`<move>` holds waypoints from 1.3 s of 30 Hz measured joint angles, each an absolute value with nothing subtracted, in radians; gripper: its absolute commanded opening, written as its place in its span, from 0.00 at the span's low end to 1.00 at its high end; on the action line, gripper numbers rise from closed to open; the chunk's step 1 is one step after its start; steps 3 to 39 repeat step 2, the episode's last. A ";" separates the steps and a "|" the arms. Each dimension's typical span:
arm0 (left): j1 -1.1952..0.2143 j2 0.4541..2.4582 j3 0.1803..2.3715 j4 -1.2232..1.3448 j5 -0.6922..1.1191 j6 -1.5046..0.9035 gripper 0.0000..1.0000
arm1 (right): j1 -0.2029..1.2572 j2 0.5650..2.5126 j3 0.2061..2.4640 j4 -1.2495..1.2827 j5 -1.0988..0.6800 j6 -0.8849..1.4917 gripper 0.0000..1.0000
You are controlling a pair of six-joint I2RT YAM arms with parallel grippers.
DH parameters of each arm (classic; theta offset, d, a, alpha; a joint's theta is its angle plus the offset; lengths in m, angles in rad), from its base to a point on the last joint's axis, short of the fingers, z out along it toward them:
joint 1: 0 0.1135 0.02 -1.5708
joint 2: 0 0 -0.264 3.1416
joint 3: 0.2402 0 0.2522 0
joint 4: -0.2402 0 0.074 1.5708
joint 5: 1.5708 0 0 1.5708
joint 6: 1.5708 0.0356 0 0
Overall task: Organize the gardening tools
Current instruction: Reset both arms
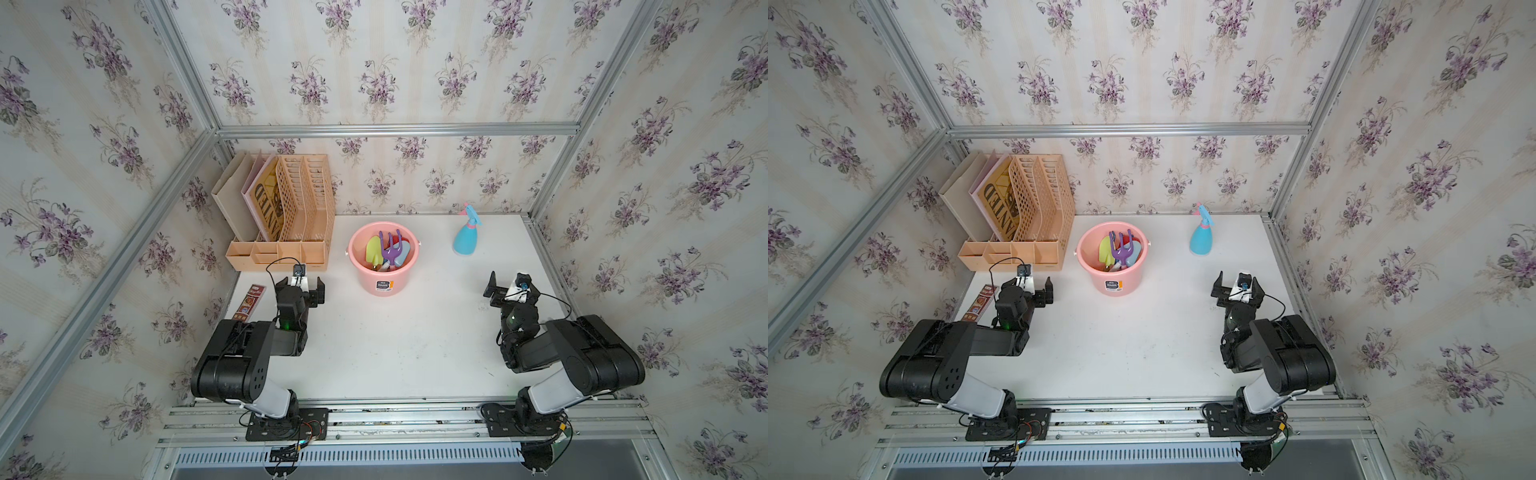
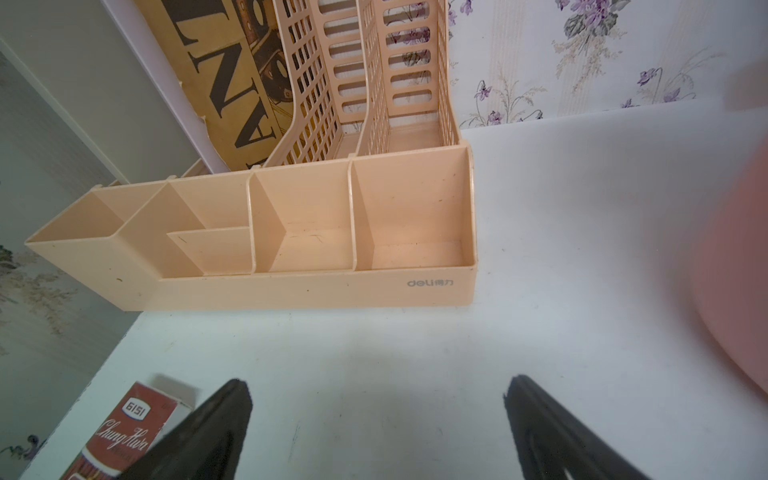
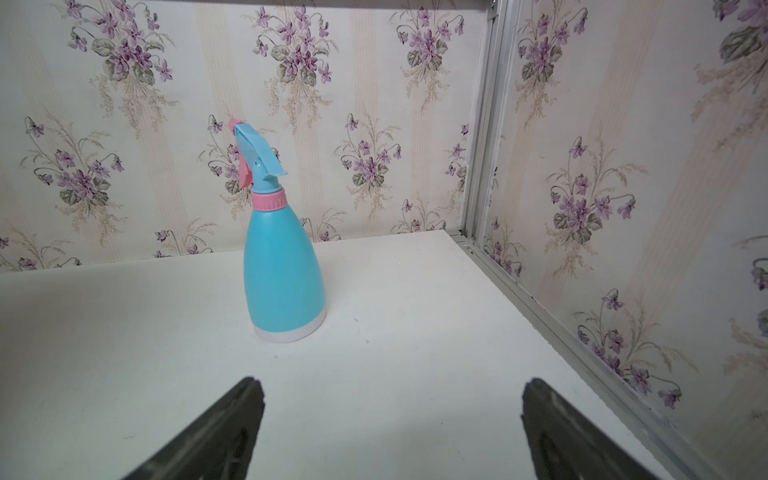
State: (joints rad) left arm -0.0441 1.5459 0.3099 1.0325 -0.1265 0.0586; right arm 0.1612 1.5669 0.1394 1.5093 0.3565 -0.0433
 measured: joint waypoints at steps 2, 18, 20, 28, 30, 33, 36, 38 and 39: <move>-0.043 1.546 0.316 1.021 -0.133 0.052 0.99 | 0.159 1.566 0.146 1.492 0.356 -0.032 1.00; -0.043 1.546 0.316 1.021 -0.133 0.052 0.99 | 0.159 1.566 0.146 1.492 0.356 -0.032 1.00; -0.043 1.546 0.316 1.021 -0.133 0.052 0.99 | 0.159 1.566 0.146 1.492 0.356 -0.032 1.00; -0.043 1.546 0.316 1.021 -0.133 0.052 0.99 | 0.159 1.566 0.146 1.492 0.356 -0.032 1.00; -0.043 1.546 0.316 1.021 -0.133 0.052 0.99 | 0.159 1.566 0.146 1.492 0.356 -0.032 1.00; -0.043 1.546 0.316 1.021 -0.133 0.052 0.99 | 0.159 1.566 0.146 1.492 0.356 -0.032 1.00; -0.043 1.546 0.316 1.021 -0.133 0.052 0.99 | 0.159 1.566 0.146 1.492 0.356 -0.032 1.00; -0.043 1.546 0.316 1.021 -0.133 0.052 0.99 | 0.159 1.566 0.146 1.492 0.356 -0.032 1.00; -0.043 1.546 0.316 1.021 -0.133 0.052 0.99 | 0.159 1.566 0.146 1.492 0.356 -0.032 1.00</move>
